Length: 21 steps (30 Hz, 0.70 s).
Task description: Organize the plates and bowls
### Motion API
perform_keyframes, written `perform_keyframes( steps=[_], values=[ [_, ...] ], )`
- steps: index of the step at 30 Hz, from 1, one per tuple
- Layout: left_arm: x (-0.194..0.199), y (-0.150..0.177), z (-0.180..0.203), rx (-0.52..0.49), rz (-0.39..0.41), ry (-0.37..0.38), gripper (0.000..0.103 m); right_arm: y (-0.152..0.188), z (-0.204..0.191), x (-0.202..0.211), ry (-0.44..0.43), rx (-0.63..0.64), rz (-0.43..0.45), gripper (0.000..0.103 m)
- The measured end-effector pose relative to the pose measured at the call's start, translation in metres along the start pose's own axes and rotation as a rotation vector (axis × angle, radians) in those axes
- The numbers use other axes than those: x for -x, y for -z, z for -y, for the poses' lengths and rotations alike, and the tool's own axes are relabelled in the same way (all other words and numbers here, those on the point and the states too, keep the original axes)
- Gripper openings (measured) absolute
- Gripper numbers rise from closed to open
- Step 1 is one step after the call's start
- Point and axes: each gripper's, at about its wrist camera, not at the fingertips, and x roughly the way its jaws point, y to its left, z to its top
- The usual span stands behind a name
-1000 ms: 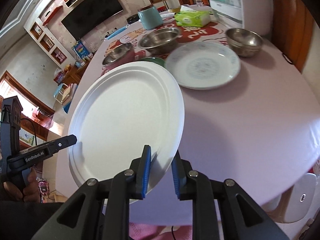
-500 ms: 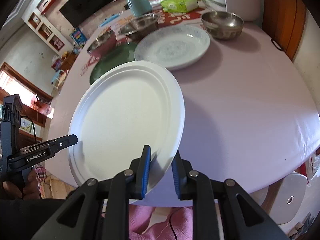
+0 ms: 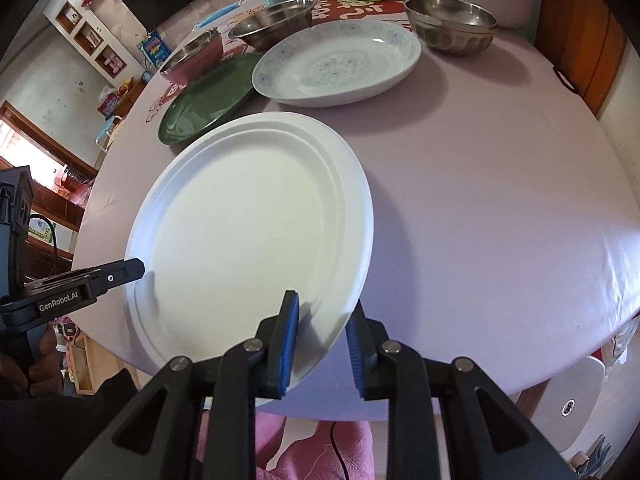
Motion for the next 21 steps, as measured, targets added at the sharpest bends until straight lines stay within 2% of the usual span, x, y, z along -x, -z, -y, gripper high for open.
perform_keyframes(
  steps=[4, 13, 15, 17, 21],
  values=[
    [-0.0026, -0.0025, 0.0021, -0.007, 0.003, 0.0, 0.023, -0.0013, 0.0003, -0.0051, 0.018, 0.001, -0.012, 0.027],
    [-0.0061, -0.0056, 0.0059, -0.03, 0.008, 0.006, 0.026, -0.0083, 0.0026, -0.0081, 0.042, 0.004, 0.007, 0.029],
    [-0.0067, -0.0058, 0.0059, -0.031, 0.007, 0.004, 0.027, -0.0091, 0.0027, -0.0089, 0.047, 0.005, 0.001, 0.036],
    [-0.0064, -0.0064, 0.0066, -0.033, 0.01, -0.009, 0.028, -0.0095, 0.0036, -0.0085, 0.053, 0.005, 0.009, 0.047],
    [-0.0045, -0.0065, 0.0057, -0.024, 0.019, -0.017, 0.033, -0.0102, 0.0062, -0.0053, 0.049, -0.002, 0.032, 0.051]
  ],
)
